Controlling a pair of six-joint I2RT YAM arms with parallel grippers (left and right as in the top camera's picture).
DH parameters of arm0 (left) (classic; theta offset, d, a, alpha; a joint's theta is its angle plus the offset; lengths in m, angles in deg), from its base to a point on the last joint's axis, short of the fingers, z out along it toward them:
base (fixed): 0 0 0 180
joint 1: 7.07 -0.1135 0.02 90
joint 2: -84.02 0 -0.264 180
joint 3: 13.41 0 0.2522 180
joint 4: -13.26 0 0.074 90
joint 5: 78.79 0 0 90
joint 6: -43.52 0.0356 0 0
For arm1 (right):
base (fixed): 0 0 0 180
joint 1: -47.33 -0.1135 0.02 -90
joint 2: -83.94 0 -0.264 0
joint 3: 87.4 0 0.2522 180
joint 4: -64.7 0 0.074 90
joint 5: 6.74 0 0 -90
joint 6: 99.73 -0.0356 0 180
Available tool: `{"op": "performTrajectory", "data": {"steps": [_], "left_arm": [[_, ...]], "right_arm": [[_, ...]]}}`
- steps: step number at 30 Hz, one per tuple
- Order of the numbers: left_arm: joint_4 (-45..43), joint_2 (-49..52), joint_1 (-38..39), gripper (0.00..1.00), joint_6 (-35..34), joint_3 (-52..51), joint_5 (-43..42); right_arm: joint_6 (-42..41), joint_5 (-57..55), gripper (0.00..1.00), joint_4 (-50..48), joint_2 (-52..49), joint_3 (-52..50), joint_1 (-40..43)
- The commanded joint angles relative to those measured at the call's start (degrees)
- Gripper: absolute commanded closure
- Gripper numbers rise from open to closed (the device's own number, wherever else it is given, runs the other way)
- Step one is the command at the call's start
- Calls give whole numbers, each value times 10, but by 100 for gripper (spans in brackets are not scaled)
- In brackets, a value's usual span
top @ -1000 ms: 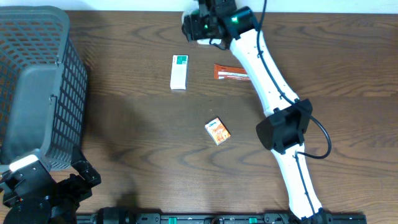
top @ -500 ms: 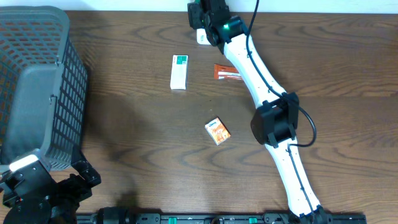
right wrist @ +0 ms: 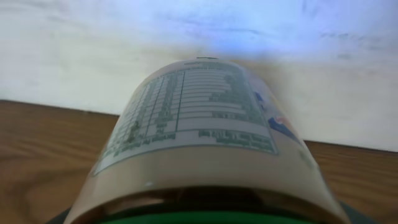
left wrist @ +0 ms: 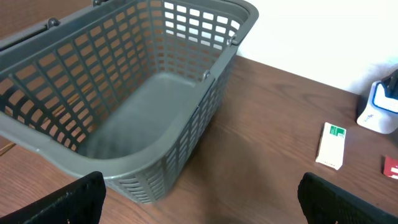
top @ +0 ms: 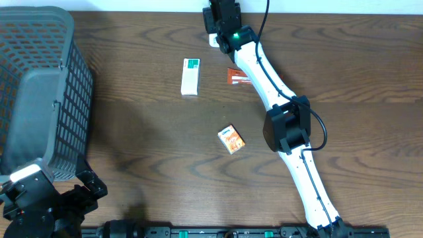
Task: Scan the item barcode
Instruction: 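Hold the jar label in front of the scanner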
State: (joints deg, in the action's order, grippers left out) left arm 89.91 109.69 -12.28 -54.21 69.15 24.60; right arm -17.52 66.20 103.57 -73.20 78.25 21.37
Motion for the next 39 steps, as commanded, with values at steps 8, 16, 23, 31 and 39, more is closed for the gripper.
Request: {"op": "performTrajectory", "data": {"steps": [8, 16, 23, 31, 39], "left_arm": [[1, 1, -2, 0, -5, -3, -3], [1, 1, -2, 0, -5, -3, -3], [1, 1, -2, 0, -5, -3, -3], [1, 1, -2, 0, -5, -3, -3], [1, 1, -2, 0, -5, -3, -3]], "right_arm": [[17, -30, 58, -9, 4, 6, 11], [10, -30, 58, -18, 4, -11, 24], [10, -18, 58, -27, 4, -24, 23], [5, -15, 58, -35, 4, -25, 12], [-16, -15, 57, -35, 4, -28, 12]]}}
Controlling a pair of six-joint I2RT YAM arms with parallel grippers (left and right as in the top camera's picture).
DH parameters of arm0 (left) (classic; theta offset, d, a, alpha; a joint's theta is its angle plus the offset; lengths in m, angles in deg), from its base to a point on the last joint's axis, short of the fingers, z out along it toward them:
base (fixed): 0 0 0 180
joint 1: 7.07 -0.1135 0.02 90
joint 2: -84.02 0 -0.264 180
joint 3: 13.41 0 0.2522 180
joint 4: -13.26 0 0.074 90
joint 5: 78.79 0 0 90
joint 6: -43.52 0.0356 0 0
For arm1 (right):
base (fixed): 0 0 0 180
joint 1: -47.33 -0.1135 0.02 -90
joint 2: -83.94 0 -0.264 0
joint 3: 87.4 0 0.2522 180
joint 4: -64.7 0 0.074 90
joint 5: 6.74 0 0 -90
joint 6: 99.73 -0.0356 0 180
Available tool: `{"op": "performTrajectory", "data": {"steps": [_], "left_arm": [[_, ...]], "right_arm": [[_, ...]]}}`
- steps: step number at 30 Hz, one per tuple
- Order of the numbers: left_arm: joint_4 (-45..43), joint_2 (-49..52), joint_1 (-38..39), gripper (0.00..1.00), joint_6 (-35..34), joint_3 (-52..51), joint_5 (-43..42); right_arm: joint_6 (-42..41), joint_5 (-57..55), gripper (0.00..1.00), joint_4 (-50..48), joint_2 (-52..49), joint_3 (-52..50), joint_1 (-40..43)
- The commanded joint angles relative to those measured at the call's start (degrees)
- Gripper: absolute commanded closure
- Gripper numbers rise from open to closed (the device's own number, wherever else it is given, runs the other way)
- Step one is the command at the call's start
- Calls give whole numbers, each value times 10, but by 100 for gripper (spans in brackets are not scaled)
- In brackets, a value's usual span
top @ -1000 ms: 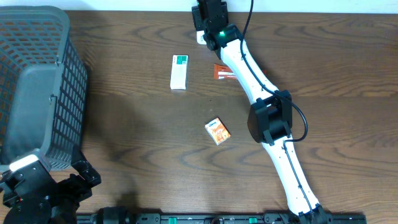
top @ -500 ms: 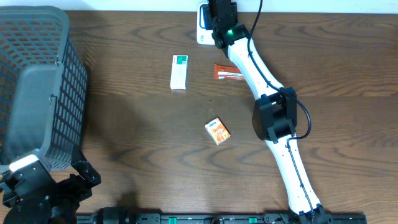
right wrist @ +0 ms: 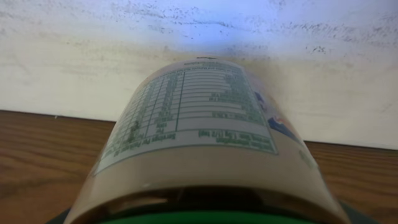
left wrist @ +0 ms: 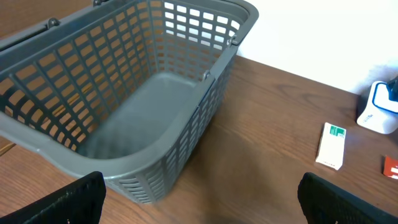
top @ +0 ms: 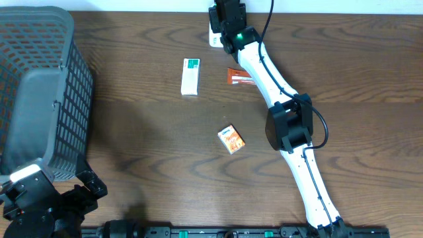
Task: Scan the item barcode
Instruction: 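Hold the jar label in front of the scanner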
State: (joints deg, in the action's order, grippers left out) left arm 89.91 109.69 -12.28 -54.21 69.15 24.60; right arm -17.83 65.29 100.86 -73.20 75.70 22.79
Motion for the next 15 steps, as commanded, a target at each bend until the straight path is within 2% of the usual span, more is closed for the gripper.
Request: {"op": "performTrajectory", "data": {"steps": [1, 8, 15], "left_arm": [[1, 1, -2, 0, -5, -3, -3], [1, 1, -2, 0, -5, -3, -3], [1, 1, -2, 0, -5, -3, -3]], "right_arm": [[-13, -6, 57, -8, 4, -2, -3], [-10, -6, 56, 36, 23, -2, -11], [-10, -13, 57, 106, 90, -2, -14]]}}
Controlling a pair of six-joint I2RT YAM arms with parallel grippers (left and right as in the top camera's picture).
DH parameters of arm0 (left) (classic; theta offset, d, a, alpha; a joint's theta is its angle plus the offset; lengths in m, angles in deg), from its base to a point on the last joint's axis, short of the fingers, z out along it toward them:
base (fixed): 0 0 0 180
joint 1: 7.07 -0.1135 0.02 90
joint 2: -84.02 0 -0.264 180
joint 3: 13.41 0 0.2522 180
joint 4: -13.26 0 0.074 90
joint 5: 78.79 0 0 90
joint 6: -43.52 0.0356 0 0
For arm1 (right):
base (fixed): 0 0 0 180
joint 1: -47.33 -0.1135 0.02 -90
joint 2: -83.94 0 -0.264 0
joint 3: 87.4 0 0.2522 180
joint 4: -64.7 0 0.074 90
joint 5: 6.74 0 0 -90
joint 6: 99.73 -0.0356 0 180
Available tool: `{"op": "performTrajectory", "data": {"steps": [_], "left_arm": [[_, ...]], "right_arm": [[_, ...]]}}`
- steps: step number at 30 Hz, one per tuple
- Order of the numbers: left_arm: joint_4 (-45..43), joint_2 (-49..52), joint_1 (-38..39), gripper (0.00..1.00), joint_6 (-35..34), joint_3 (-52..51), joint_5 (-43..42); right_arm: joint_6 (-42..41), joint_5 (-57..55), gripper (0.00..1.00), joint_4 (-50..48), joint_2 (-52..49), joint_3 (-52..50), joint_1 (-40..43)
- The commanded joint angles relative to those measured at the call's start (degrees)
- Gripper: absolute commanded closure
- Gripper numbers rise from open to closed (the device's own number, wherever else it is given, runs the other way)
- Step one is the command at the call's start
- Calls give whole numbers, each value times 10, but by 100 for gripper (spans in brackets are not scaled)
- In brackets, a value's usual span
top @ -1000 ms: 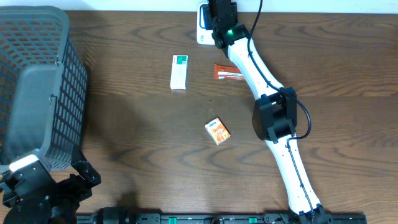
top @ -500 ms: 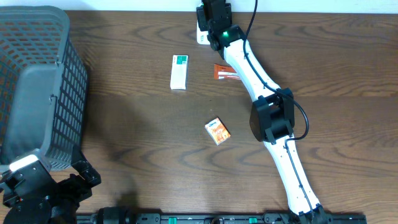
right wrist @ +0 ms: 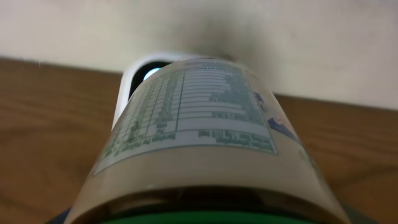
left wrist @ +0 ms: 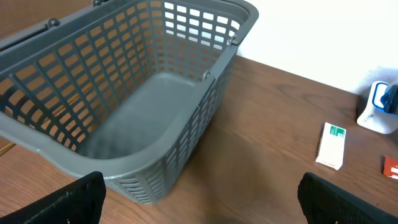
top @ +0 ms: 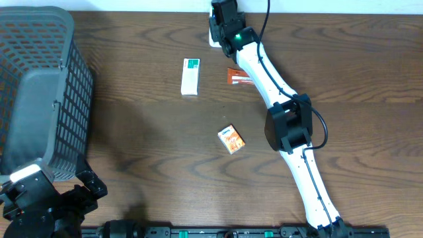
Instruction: Scan the item barcode
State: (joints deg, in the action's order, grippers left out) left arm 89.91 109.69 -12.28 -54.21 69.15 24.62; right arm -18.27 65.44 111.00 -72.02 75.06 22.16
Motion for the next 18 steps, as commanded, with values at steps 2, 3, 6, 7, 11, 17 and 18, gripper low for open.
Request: {"op": "performTrajectory", "data": {"steps": [2, 3, 6, 7, 11, 17, 18], "left_arm": [[1, 1, -2, 0, -5, -3, -4], [1, 1, -2, 0, -5, -3, -4], [1, 1, -2, 0, -5, -3, -4], [1, 1, -2, 1, -5, -3, -4], [1, 1, -2, 0, -5, -3, -4], [1, 1, -2, 0, -5, -3, -4], [1, 1, -2, 0, -5, -3, -4]], "right_arm": [[-6, -25, 57, 37, 109, 5, -10], [-6, -28, 56, 52, 120, 5, -10], [-9, -56, 52, 132, 164, 5, -9], [-14, -65, 52, 165, 178, 5, -7], [-54, -78, 55, 327, 224, 5, 13], [-157, -61, 53, 538, 242, 5, 72], [-172, -59, 54, 569, 242, 5, 86]]}}
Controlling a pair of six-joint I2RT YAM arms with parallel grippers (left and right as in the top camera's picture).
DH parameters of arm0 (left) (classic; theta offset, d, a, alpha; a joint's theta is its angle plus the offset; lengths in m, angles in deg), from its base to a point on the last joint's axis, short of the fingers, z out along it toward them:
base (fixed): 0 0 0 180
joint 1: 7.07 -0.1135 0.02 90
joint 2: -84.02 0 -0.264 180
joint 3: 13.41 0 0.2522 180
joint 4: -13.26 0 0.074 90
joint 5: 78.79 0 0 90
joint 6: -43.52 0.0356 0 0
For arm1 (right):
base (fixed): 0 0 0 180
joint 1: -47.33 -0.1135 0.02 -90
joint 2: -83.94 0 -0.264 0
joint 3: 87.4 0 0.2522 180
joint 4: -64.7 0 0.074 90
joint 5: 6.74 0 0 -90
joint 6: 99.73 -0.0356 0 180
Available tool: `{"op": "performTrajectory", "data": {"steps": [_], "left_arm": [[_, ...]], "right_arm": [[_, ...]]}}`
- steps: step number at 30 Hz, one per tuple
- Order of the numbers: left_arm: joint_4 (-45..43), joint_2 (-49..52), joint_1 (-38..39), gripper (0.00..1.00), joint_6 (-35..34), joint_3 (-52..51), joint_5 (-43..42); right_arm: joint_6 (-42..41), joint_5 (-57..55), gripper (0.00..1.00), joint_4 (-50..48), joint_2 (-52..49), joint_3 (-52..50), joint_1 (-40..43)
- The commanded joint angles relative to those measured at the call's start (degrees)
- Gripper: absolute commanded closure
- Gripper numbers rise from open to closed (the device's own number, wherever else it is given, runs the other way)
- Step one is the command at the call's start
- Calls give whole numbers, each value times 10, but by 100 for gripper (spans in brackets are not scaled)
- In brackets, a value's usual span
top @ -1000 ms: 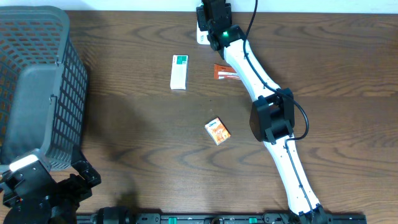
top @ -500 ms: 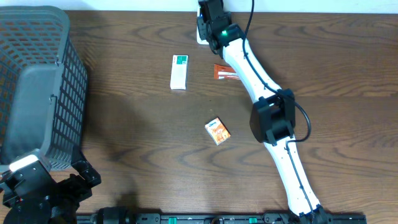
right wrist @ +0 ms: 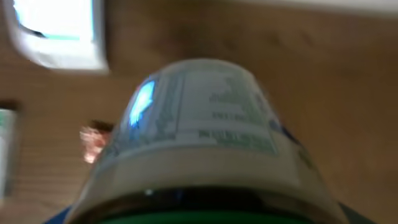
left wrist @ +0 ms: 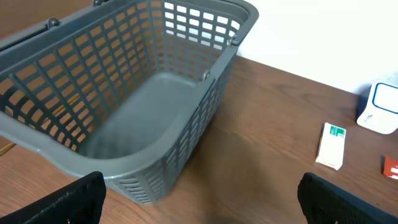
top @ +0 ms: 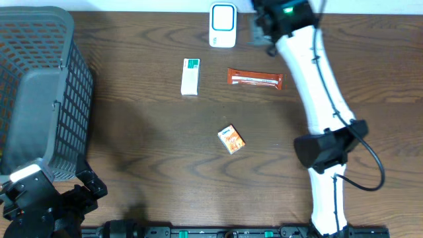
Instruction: Scan the item barcode
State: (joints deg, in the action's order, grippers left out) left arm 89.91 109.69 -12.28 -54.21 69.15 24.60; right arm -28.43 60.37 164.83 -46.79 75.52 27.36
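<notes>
A pale bottle with a printed label and a green cap (right wrist: 199, 118) fills the right wrist view, blurred. My right gripper (top: 263, 25) is shut on it at the table's far edge; its fingers are hidden behind the bottle. The white scanner with a blue window (top: 223, 25) stands just left of that gripper, and it shows at the upper left of the wrist view as scanner (right wrist: 59, 34). My left gripper (left wrist: 202, 205) is open at the near left, by the basket, with nothing between its fingers.
A grey mesh basket (top: 74, 99) takes up the left side. A white and green box (top: 190, 77), a red wrapper (top: 254, 79) and a small orange box (top: 231, 139) lie on the brown table (top: 145, 145).
My right gripper has moved with the bottle from over the scanner to its right, uncovering the scanner. The wrist view now looks down at the table instead of at the wall. The left arm is unchanged.
My right gripper held the bottle at the scanner by the back wall at the two oldest moments. Then the scanner showed just behind the bottle. Now the bottle is to the scanner's right. The left arm and loose items stayed put.
</notes>
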Motion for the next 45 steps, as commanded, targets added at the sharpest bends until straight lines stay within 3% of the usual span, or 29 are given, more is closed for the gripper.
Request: {"op": "performTrajectory", "data": {"steps": [1, 4, 9, 16, 33, 38, 41, 44, 45], "left_arm": [[1, 1, -2, 0, -5, -3, -3], [1, 1, -2, 0, -5, -3, -3], [1, 1, -2, 0, -5, -3, -3], [1, 1, -2, 0, -5, -3, -3], [1, 1, -2, 0, -5, -3, -3], [1, 1, -2, 0, -5, -3, -3], [1, 1, -2, 0, -5, -3, -3], [1, 1, -2, 0, -5, -3, -3], [1, 1, -2, 0, -5, -3, -3]], "right_arm": [[-88, -7, 54, 56, -12, 0, 47], [-127, -4, 59, 110, -12, -1, 88], [-121, 58, 51, 109, -16, -5, 157], [-121, 52, 45, 101, -43, -5, 254], [-106, 65, 53, 108, -233, -5, 450], [-95, 65, 51, 102, -258, -5, 499], [-62, 80, 42, 96, -260, -5, 524], [-28, 126, 4, 89, -259, -5, 542], [-22, 136, 1, 88, -259, -5, 548]]}}
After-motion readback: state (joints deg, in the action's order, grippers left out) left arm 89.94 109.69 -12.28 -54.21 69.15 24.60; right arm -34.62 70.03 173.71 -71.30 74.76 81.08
